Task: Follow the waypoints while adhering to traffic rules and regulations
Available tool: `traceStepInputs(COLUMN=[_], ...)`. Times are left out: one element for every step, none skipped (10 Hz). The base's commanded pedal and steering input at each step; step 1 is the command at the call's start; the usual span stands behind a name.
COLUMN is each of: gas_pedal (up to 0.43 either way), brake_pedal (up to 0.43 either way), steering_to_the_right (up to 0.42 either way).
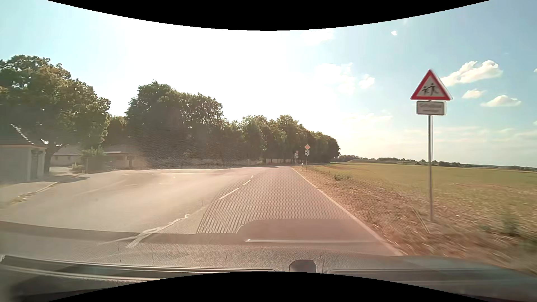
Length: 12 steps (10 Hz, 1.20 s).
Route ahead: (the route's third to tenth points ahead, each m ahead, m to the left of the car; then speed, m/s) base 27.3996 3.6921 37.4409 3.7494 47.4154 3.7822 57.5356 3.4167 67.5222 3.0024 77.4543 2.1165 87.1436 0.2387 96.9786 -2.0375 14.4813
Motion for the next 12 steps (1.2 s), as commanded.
traceStepInputs(gas_pedal=[0.028,0.028,0.028,0.028,0.028,0.028,0.028,0.028,0.028,0.028,0.028,0.028], brake_pedal=[0.006,0.006,0.006,0.006,0.006,0.006,0.006,0.006,0.006,0.006,0.006,0.006], steering_to_the_right=[-0.002,-0.002,-0.002,-0.001,-0.001,-0.001,-0.001,-0.001,0.0,0.001,0.001,0.001])
